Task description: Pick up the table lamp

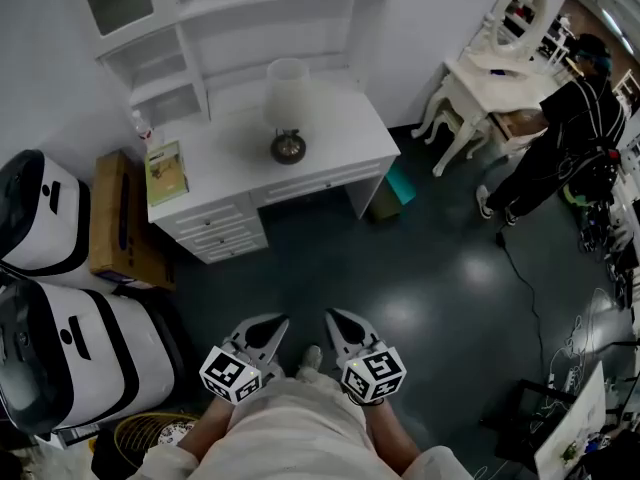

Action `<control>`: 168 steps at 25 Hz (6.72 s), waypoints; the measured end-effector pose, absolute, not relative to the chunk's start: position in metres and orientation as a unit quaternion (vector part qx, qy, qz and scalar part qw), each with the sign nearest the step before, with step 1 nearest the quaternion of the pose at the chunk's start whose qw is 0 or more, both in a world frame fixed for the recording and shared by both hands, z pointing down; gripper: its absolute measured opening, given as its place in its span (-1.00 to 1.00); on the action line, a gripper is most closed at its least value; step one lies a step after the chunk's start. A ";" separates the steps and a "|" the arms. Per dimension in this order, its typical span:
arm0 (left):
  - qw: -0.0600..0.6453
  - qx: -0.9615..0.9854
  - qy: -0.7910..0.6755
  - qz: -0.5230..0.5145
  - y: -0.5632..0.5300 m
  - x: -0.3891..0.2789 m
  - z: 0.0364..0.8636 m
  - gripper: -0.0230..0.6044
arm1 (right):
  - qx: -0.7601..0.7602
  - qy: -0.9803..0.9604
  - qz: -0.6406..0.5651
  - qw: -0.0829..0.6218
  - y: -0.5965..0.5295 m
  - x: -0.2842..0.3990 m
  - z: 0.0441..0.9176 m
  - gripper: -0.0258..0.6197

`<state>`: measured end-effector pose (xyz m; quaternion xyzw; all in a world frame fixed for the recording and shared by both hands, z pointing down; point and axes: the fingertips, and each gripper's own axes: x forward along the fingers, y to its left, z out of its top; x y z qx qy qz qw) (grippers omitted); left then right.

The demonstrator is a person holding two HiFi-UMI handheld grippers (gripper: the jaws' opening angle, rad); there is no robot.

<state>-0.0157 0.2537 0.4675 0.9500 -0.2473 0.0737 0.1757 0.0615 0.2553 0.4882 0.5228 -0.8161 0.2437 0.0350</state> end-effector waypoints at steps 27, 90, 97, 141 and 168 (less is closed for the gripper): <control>0.198 0.939 -0.273 0.074 0.186 -0.029 0.484 -0.91 | 0.509 -0.829 0.221 0.066 0.180 0.052 0.502 -0.88; 0.192 0.916 -0.345 0.067 -0.089 -0.002 0.485 -0.91 | 0.432 -0.861 0.247 0.105 -0.119 0.072 0.543 -0.88; 0.207 0.898 -0.383 0.060 -0.097 0.000 0.496 -0.90 | 0.402 -0.872 0.251 0.119 -0.149 0.072 0.563 -0.88; 0.260 0.878 -0.396 0.077 -0.108 -0.032 0.542 -0.91 | 0.515 -0.820 0.190 0.166 -0.337 0.076 0.691 0.14; 0.277 0.864 -0.412 0.085 -0.107 -0.061 0.555 -0.91 | 0.538 -0.808 0.194 0.143 -0.402 0.058 0.703 0.08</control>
